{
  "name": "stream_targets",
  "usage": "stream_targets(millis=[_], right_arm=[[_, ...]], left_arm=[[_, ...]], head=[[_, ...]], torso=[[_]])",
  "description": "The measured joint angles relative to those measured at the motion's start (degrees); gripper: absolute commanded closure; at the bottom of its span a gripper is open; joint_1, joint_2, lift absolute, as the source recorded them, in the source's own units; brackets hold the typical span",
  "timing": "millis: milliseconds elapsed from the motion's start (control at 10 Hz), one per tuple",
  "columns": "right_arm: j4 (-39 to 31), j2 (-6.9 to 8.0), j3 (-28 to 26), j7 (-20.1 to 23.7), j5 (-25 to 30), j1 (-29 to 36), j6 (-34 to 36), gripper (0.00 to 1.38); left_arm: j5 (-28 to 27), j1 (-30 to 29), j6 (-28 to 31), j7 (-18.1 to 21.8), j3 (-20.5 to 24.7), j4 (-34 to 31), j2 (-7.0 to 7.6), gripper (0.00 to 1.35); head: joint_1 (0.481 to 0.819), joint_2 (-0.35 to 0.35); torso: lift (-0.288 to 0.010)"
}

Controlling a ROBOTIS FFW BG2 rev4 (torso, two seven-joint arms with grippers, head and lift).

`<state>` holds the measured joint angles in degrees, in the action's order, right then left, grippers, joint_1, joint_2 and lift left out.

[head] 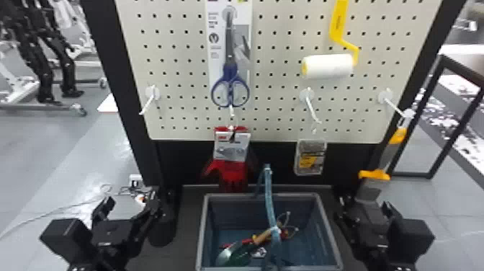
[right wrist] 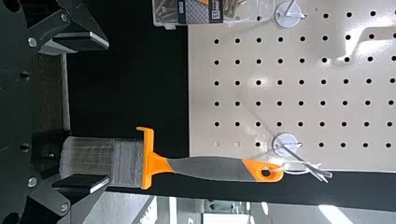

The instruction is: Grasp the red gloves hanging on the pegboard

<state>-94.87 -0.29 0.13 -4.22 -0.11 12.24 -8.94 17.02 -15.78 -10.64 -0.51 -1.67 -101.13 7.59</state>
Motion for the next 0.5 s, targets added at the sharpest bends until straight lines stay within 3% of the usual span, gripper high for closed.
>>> stream_targets(millis=[500], right_arm=[[-0.88,0.03,-0.60,0.00,0.39,-0.02,1.45,0.27]], left_arm=[[-0.75,0.08,1.05,0.04,0.01,-0.12,-0.03,0.19]], head=[[0.549,0.000]], torso=[[-0.100]])
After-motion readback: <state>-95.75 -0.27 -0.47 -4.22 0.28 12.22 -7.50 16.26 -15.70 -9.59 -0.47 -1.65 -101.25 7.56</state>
